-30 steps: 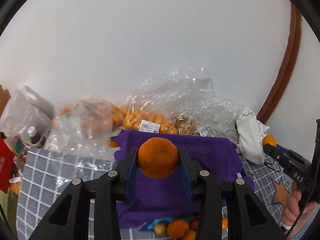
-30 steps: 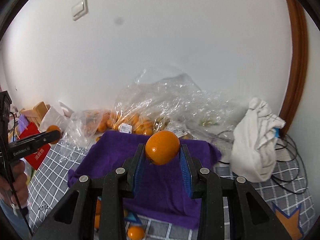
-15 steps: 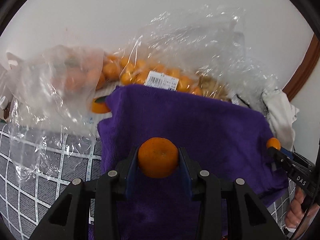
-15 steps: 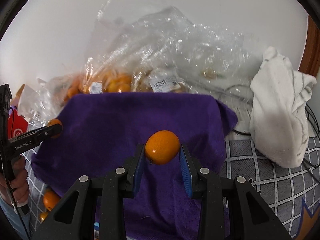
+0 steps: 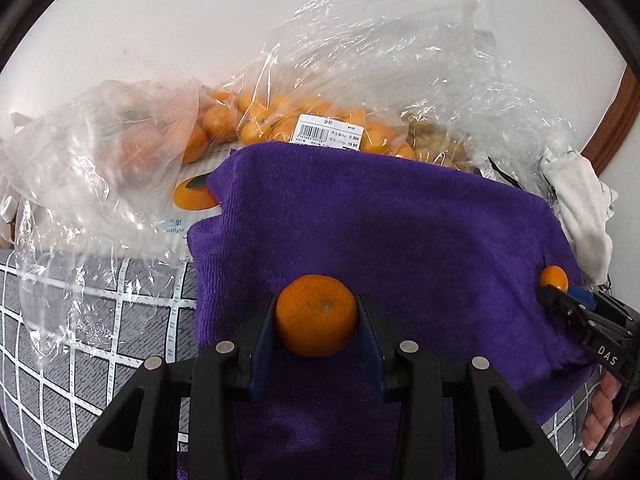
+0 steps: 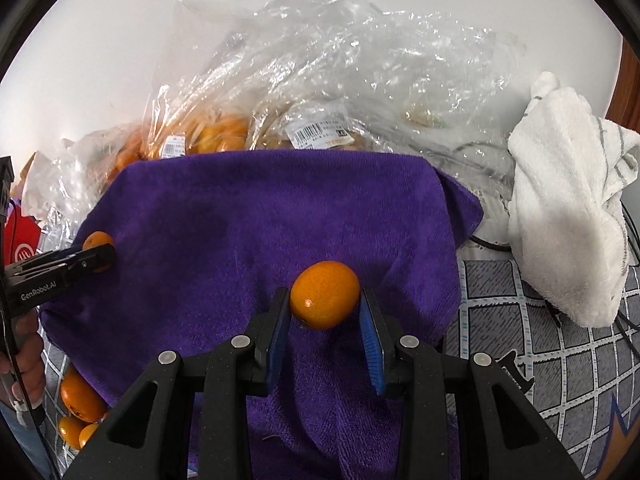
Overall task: Organize fruits
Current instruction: 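Lift both held oranges and carry them over the purple towel, then open the right gripper onto the towel while the left gripper releases its orange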
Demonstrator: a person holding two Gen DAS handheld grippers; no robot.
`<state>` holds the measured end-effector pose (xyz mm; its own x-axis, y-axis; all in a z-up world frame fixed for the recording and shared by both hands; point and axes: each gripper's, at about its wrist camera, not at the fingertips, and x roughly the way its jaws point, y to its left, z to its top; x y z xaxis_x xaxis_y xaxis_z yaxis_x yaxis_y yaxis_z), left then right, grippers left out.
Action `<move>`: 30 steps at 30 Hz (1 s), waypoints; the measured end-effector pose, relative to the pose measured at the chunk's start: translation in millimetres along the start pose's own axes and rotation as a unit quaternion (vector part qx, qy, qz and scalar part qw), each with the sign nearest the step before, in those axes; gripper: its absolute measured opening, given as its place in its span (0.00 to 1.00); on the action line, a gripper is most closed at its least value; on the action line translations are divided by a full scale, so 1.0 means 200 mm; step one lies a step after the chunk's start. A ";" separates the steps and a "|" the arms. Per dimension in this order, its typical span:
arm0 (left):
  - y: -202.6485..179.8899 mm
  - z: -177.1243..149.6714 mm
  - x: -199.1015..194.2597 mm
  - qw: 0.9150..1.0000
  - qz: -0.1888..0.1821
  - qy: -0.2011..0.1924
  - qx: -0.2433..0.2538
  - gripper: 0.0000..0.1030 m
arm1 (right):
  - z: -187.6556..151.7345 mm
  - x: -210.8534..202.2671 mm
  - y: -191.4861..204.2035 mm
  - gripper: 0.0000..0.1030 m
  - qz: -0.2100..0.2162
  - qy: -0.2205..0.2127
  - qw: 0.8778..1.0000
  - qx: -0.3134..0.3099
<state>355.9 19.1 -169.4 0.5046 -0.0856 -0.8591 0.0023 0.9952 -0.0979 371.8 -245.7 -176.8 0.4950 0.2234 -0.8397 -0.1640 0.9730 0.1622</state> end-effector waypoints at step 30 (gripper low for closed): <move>-0.10 -0.02 0.03 0.999 0.026 -0.019 0.032 0.41 | -0.08 -0.18 0.03 0.62 -0.030 -0.081 0.996 -0.003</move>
<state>355.0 -2.2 -174.4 0.5379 -0.0322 -0.8424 0.0287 0.9994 -0.0198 338.1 -248.3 -153.9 0.6357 0.1710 -0.7528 -0.1351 0.9848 0.1096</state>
